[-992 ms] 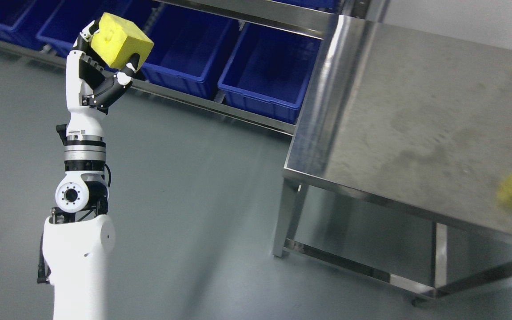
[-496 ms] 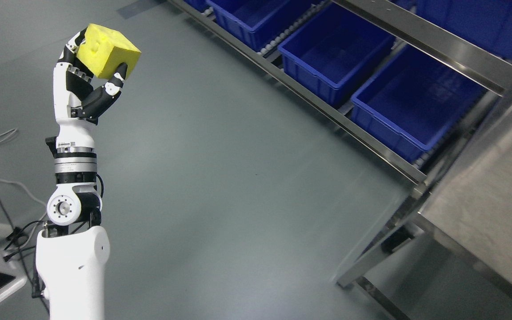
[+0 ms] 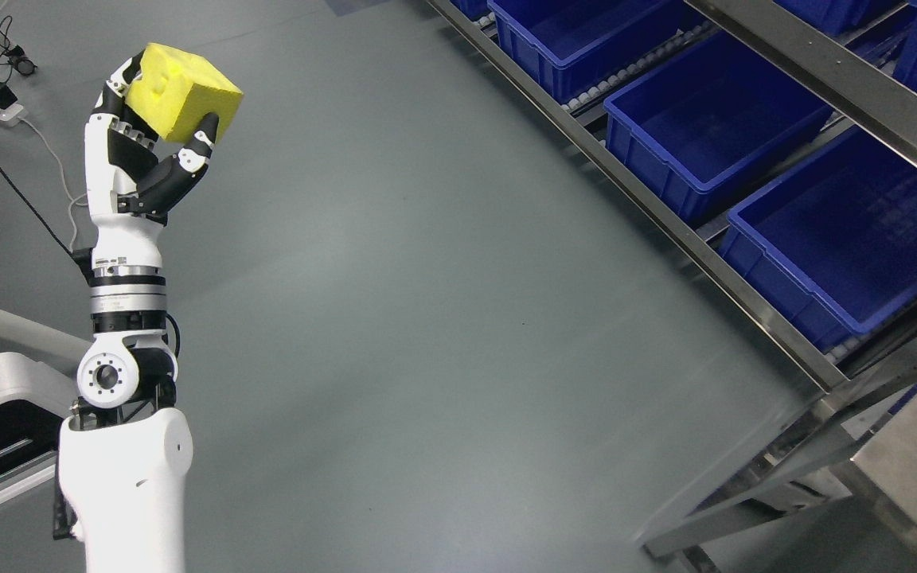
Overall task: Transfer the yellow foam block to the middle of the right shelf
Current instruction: 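Hold the cube raised in the left hand while turning toward the blue bins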
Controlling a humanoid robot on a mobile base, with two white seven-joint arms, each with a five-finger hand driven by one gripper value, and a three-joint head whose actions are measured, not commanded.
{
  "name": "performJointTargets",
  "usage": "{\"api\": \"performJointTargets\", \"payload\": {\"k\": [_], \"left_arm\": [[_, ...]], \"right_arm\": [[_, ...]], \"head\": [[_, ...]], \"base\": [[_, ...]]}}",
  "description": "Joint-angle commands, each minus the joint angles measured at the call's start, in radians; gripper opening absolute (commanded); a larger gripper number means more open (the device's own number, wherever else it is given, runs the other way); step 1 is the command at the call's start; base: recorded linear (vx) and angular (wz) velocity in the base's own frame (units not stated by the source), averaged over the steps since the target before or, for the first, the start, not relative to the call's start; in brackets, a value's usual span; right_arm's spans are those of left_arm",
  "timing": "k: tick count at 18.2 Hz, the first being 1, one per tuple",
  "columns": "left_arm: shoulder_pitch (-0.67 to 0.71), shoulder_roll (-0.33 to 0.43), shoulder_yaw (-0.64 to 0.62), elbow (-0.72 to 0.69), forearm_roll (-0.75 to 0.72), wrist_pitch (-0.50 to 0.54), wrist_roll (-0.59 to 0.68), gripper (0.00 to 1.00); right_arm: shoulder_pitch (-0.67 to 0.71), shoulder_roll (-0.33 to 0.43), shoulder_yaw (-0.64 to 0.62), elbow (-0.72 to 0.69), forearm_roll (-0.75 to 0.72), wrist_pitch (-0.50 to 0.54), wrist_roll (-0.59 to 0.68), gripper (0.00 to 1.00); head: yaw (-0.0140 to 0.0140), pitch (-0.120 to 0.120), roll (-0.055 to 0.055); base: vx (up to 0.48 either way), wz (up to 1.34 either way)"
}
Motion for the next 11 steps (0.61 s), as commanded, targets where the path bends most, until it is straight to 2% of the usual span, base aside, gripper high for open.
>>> {"api": "performJointTargets", "payload": {"k": [1, 6, 11], "left_arm": [[0.002, 0.016, 0.004, -0.011, 0.0, 0.003, -0.001, 0.46], [0.0, 0.016, -0.007, -0.011, 0.0, 0.007, -0.002, 0.46], [0.0, 0.016, -0.01, -0.011, 0.0, 0.009, -0.007, 0.46]], "right_arm": [[-0.002, -0.017, 0.0, -0.017, 0.0, 0.005, 0.001, 1.0], [-0.002, -0.017, 0.0, -0.017, 0.0, 0.005, 0.001, 1.0], [-0.002, -0.017, 0.0, -0.017, 0.0, 0.005, 0.001, 1.0]], "head": [[0.0, 0.0, 0.0], [0.0, 0.0, 0.0], [0.0, 0.0, 0.0]], "base": [[0.044, 0.14], [0.075, 0.22], [0.186, 0.37]]}}
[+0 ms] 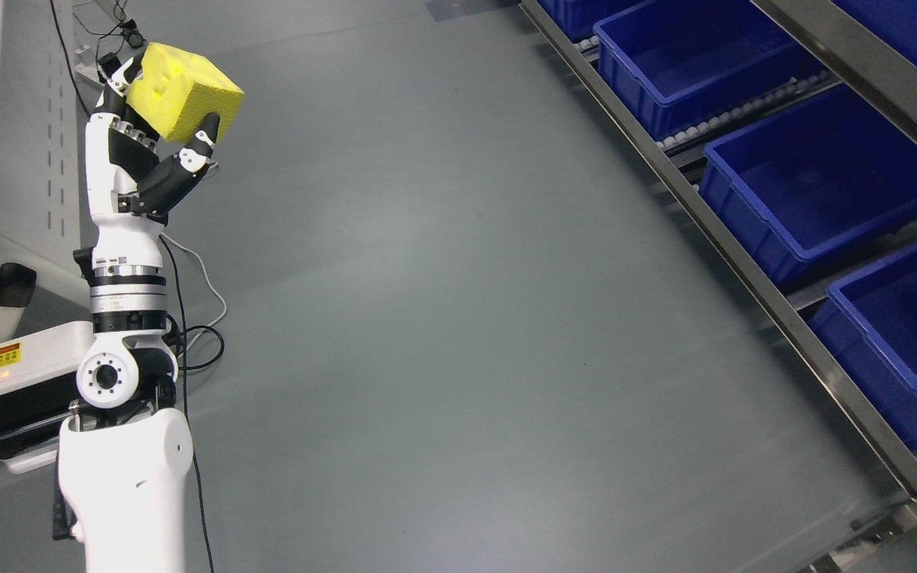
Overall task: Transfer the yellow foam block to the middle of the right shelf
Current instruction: 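Hold the cube raised in the left hand while turning toward the blue bins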
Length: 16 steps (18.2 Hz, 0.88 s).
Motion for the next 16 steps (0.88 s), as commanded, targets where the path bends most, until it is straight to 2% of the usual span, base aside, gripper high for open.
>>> {"api": "performJointTargets", "payload": {"k": [1, 6, 16], "left_arm": [[-0.001, 0.017, -0.007, -0.002, 0.0, 0.002, -0.003, 0.46], [-0.001, 0.017, -0.005, -0.001, 0.0, 0.004, -0.003, 0.46], [0.001, 0.017, -0.002, -0.001, -0.001, 0.004, -0.003, 0.46]], "right_arm": [[-0.001, -0.017, 0.0, -0.017, 0.0, 0.0, 0.001, 1.0], [-0.001, -0.017, 0.0, -0.017, 0.0, 0.0, 0.001, 1.0], [-0.001, -0.017, 0.0, -0.017, 0.0, 0.0, 0.001, 1.0]], "head": [[0.0, 0.0, 0.0], [0.0, 0.0, 0.0], [0.0, 0.0, 0.0]], "base": [[0.197, 0.28], [0.223, 0.17], [0.343, -0.09]]}}
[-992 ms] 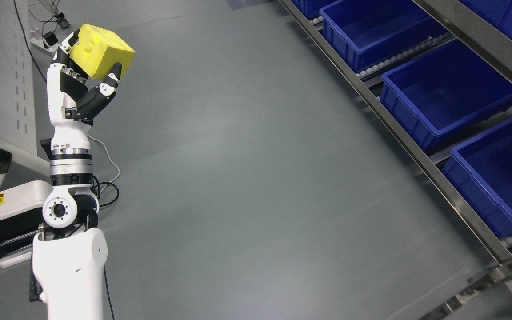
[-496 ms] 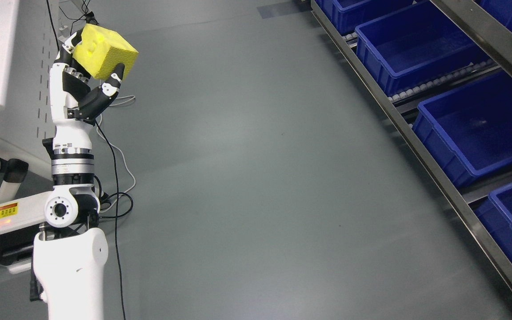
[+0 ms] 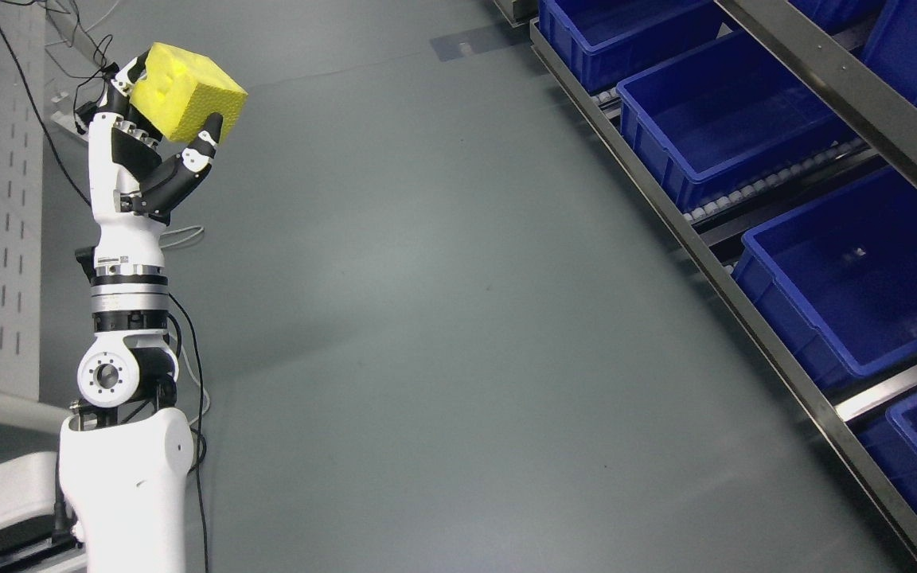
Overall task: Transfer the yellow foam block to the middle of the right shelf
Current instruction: 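Hold the cube raised in the left hand while turning toward the blue bins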
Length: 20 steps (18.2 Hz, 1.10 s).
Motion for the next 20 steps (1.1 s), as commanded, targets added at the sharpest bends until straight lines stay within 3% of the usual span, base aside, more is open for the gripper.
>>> {"api": "performJointTargets", "payload": {"k": [1, 20], "left_arm": [[0.001, 0.017, -0.003, 0.0, 0.001, -0.001, -0.001, 0.46], [0.024, 0.017, -0.029, -0.001, 0.001, -0.004, -0.036, 0.46]], "right_arm": [[-0.002, -0.017, 0.0, -0.017, 0.0, 0.0, 0.001, 1.0], [-0.002, -0.017, 0.0, -0.017, 0.0, 0.0, 0.001, 1.0]], "head": [[0.0, 0.0, 0.0], [0.0, 0.0, 0.0]], "base": [[0.4, -0.18], [0.372, -0.32]]}}
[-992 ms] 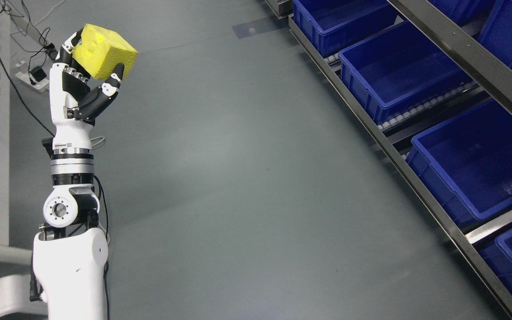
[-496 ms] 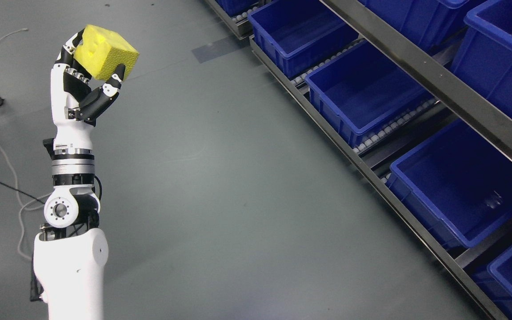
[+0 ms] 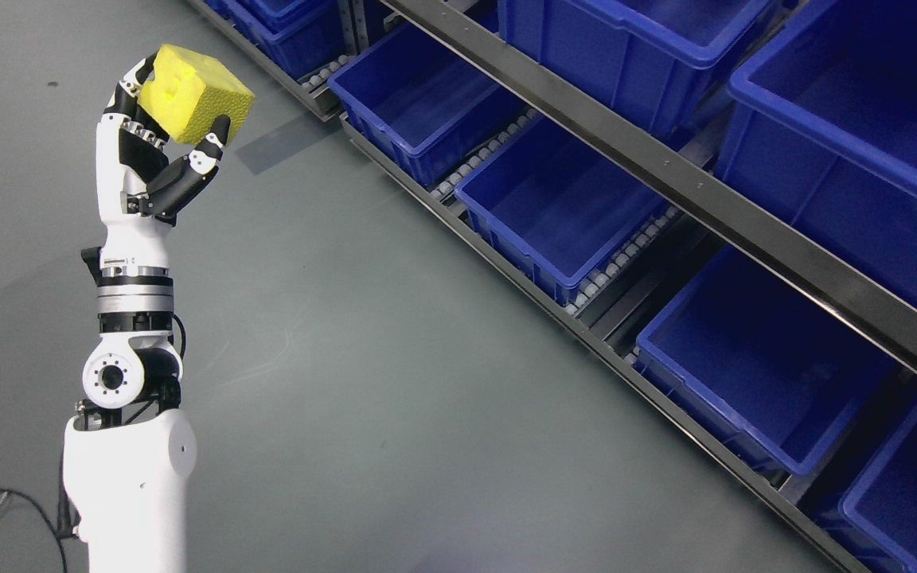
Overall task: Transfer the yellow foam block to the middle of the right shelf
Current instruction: 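Hold the cube raised in the left hand while turning toward the blue bins, then extend the left hand over a middle-shelf blue bin and release the cube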
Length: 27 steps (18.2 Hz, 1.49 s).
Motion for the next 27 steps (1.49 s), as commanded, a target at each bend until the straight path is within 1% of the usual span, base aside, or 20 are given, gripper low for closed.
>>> {"api": "performJointTargets", "payload": {"k": [1, 8, 16, 18, 21, 23, 24, 27], "left_arm": [[0.021, 0.018, -0.017, -0.004, 0.0, -0.002, -0.03, 0.46], [0.023, 0.018, -0.028, -0.044, 0.003, -0.026, -0.1, 0.46], [0.015, 0.018, -0.117, -0.147, 0.04, -0.106, -0.148, 0.46], [-0.003, 0.018, -0.137, -0.165, 0.052, -0.123, -0.195, 0.46], [-0.058, 0.018, -0.192, -0.167, 0.058, -0.117, -0.205, 0.45], [-0.098, 0.018, -0.227, -0.161, 0.058, -0.074, -0.205, 0.41], [-0.136, 0.018, -0.234, -0.153, 0.057, -0.006, -0.205, 0.39], [-0.264, 0.018, -0.218, -0.095, 0.055, 0.214, -0.205, 0.39]], "right_arm": [[-0.002, -0.017, 0.0, -0.017, 0.0, 0.0, 0.001, 1.0], [-0.002, -0.017, 0.0, -0.017, 0.0, 0.0, 0.001, 1.0], [-0.002, -0.017, 0.0, -0.017, 0.0, 0.0, 0.001, 1.0], [-0.002, -0.017, 0.0, -0.017, 0.0, 0.0, 0.001, 1.0], [-0.002, -0.017, 0.0, -0.017, 0.0, 0.0, 0.001, 1.0], [-0.002, -0.017, 0.0, -0.017, 0.0, 0.0, 0.001, 1.0], [-0.002, -0.017, 0.0, -0.017, 0.0, 0.0, 0.001, 1.0], [-0.002, -0.017, 0.0, -0.017, 0.0, 0.0, 0.001, 1.0]], "head": [[0.0, 0.0, 0.0], [0.0, 0.0, 0.0], [0.0, 0.0, 0.0], [0.0, 0.0, 0.0], [0.0, 0.0, 0.0], [0.0, 0.0, 0.0], [0.0, 0.0, 0.0], [0.0, 0.0, 0.0]], "base": [[0.313, -0.35], [0.304, -0.26], [0.24, -0.19], [0.195, -0.28], [0.15, -0.32], [0.127, -0.27], [0.122, -0.23], [0.092, -0.16]]}}
